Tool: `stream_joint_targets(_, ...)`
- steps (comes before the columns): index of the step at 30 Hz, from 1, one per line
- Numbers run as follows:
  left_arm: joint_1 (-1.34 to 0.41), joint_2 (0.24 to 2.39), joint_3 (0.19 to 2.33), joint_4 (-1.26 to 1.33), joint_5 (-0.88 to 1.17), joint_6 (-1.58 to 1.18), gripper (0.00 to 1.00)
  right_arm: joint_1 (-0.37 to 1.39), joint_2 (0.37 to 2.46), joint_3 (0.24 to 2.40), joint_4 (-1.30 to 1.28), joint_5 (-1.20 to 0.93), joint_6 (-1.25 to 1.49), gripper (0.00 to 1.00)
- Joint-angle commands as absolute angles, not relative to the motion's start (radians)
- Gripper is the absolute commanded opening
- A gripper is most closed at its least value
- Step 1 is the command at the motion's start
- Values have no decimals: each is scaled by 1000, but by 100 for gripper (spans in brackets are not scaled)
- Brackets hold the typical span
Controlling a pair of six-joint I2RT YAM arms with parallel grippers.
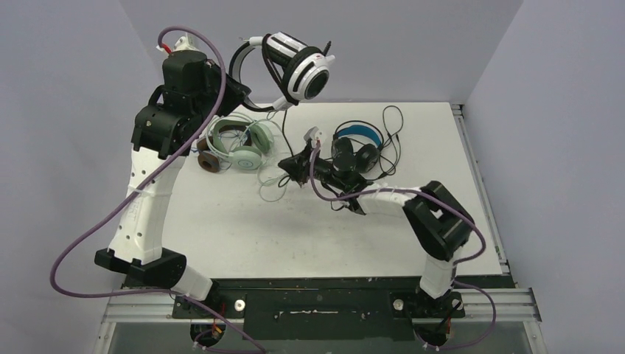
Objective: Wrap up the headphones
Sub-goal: Wrap the headphones cable around the headphones.
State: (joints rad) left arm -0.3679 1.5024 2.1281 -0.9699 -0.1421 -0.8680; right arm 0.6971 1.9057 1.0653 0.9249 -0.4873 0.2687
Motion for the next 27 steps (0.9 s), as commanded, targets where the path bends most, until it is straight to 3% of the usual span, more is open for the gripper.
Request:
stream_joint_targets(1,-350,1509,2173,-866,-214,-891,0,797,1631,931,896,-557,209,0)
stream_joint_targets(7,-347,1501,2076,-833,-329,-849,0,880,1404,820,716,-568,186,0)
stream_joint_targets(12,-348,1423,1856,-684,-504,-728,0,892,1294,858,488,-536,179,0)
stream_joint_targets(17,-362,1343,1627,-528,-696,-528,0,895,1282,1001,143,-450,114,0)
stream_joint_targets(23,-526,1312,1391,-359,-985,-196,0,891,1290,1117,-84,-337,45,0)
stream_joint_targets(27,-624,1278,1207,-245,-985,47,0,888,1289,1155,-161,-201,8,0)
